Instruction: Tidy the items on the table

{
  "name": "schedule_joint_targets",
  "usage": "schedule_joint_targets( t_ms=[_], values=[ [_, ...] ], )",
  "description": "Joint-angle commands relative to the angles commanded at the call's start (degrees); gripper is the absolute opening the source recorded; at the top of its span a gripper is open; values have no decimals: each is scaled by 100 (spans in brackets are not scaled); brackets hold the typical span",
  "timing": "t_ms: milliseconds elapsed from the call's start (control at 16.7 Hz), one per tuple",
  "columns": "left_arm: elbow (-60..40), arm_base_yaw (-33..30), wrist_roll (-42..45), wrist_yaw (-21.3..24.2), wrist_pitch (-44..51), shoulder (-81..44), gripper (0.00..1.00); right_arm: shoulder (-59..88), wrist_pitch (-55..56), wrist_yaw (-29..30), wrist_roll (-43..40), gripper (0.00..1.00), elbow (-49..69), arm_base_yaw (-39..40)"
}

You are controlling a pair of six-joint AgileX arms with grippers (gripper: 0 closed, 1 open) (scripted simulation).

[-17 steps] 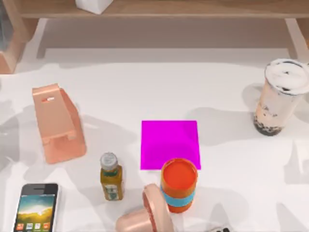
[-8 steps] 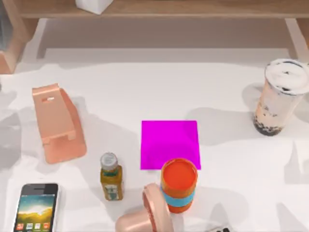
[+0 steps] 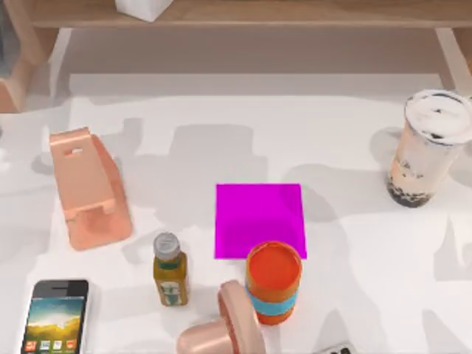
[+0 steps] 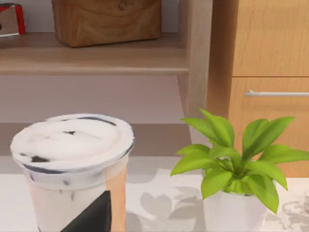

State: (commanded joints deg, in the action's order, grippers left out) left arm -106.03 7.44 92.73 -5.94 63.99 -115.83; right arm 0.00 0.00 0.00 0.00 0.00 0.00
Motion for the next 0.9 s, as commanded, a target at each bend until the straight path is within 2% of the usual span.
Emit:
schedule_joint_targets(
  t_ms=[300,660,900],
  values=[
    [-325,-1139,-3580,54,-76,-335,0,0,0,0,0,100,0,0],
    [-590,-2683,-7965,412,63,-987,0,0,0,0,0,100,0,0],
    [-650,-3660,-10455,643,226,-1475,0,0,0,0,0,100,0,0]
  ],
)
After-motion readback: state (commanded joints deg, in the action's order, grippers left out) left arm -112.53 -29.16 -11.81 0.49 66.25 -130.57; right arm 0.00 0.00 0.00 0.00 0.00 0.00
